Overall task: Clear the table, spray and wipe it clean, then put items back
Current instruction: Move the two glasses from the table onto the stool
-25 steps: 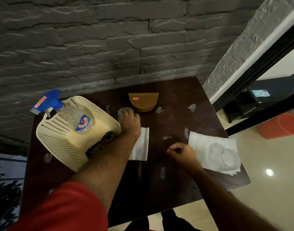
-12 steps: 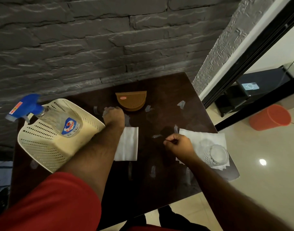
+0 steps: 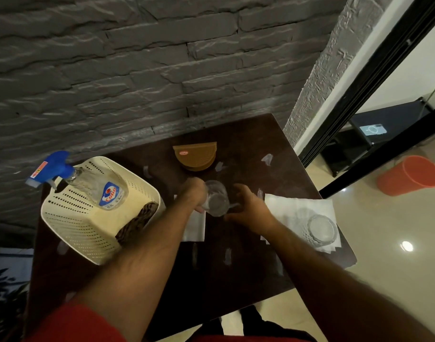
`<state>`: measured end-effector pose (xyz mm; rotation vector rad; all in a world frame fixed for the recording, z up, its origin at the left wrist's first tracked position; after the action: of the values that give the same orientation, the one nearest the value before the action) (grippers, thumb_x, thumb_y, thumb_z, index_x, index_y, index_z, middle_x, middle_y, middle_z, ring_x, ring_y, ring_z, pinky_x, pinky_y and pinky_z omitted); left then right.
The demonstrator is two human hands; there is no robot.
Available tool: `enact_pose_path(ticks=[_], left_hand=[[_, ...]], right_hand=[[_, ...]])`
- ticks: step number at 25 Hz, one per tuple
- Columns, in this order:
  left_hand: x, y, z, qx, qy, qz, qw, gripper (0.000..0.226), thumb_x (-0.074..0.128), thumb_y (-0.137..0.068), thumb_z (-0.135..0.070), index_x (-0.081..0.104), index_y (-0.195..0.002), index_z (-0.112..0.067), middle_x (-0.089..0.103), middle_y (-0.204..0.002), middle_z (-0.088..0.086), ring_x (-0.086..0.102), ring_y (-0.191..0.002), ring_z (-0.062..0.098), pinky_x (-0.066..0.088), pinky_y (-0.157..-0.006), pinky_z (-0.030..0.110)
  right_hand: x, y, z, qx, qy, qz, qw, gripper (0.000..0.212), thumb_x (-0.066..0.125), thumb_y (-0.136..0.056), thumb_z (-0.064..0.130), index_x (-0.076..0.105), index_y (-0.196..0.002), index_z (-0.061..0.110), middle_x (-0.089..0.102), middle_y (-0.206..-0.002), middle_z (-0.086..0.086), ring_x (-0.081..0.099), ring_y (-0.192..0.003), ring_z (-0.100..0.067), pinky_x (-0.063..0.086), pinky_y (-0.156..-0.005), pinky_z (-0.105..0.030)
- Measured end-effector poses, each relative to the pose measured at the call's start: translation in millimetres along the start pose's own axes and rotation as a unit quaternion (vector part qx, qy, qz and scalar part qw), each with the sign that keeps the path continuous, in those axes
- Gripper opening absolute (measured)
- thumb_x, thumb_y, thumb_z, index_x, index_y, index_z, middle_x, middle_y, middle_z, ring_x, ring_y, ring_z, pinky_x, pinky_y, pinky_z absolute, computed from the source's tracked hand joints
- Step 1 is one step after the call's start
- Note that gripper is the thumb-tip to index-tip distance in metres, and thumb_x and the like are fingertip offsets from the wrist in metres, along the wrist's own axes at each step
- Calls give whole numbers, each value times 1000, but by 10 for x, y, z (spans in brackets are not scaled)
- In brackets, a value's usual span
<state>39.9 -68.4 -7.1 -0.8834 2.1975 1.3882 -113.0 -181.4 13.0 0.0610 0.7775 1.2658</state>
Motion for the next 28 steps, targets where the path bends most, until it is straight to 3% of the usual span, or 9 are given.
enact_pose_path(ticks=[2, 5, 9, 13, 15, 17, 20, 24, 28], left_hand=[[243, 103, 0, -28, -36, 39, 998, 31, 60, -90, -8, 56, -121, -3, 63, -113, 21, 67, -91, 34, 60, -63, 35], [509, 183, 37, -9, -179, 63, 982, 51, 75, -79, -10, 54, -126, -7, 64, -117, 17, 64, -104, 33, 56, -87, 40], [639, 229, 76, 12, -224, 57, 973, 50, 74, -79, -9, 54, -125, -6, 62, -120, 15, 61, -108, 29, 52, -90, 35], [605, 248, 95, -4, -173, 39, 984, 32, 61, -91, -14, 56, -122, -8, 65, -109, 13, 64, -75, 22, 54, -56, 27], [592, 241, 110, 7, -152, 27, 988, 32, 55, -94, -30, 58, -120, -12, 64, -104, 10, 63, -80, 22, 57, -70, 34], [603, 238, 94, 39, -148, 23, 988, 45, 54, -93, -44, 54, -126, -14, 61, -116, 8, 59, -102, 25, 51, -86, 38], [620, 307, -42, 103, -127, 3, 987, 61, 54, -91, -49, 40, -140, -17, 46, -140, 9, 44, -127, 28, 43, -100, 42], [733, 438, -235, 142, -155, 8, 978, 75, 55, -87, -56, 29, -147, -20, 24, -155, 7, 27, -140, 27, 33, -109, 47], [806, 514, -208, 129, -188, 21, 973, 97, 66, -77, -61, 15, -151, -24, 5, -160, 8, 12, -145, 31, 26, -111, 49]], right_hand=[[115, -32, -23, 7, 46, 29, 998, 106, 85, -64, 29, 21, -149, 31, 46, -144, -5, 53, -124, -23, 47, -102, -45], [237, -11, -129, 36, 80, 41, 995, 103, 82, -70, 30, 18, -151, 28, 44, -146, -7, 50, -128, -26, 44, -105, -42], [312, 9, -311, 47, 103, 45, 993, 95, 80, -71, 38, 24, -147, 28, 50, -140, -5, 55, -122, -22, 46, -103, -39], [268, 15, -305, 38, 106, 41, 993, 90, 78, -74, 38, 27, -147, 25, 52, -139, -6, 55, -122, -23, 45, -103, -39], [118, 40, -290, 20, 163, 39, 986, 80, 74, -77, 37, 34, -145, 24, 52, -137, -8, 53, -122, -27, 45, -102, -41], [-176, 74, -305, 12, 314, 10, 949, 65, 69, -79, 41, 45, -136, 22, 53, -133, -8, 50, -122, -30, 42, -99, -44], [-698, 123, -502, 116, 453, -21, 884, 65, 67, -78, 51, 49, -134, 22, 53, -134, -8, 48, -124, -31, 39, -103, -51], [-1011, 318, -957, 306, 440, 35, 843, 91, 74, -60, 70, 48, -135, 24, 55, -133, -6, 54, -119, -32, 46, -97, -54], [-1015, 430, -1194, 318, 426, 53, 845, 89, 82, -53, 64, 56, -127, 22, 62, -119, -3, 61, -106, -24, 53, -86, -37]])
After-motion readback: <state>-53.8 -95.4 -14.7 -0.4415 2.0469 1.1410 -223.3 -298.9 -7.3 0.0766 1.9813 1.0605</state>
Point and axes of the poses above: each hand's wrist, its own y-axis away from the middle knuckle, its own x-axis out of the palm, z = x × y, the point moved 5 cm from there along -y, towards the middle knuckle
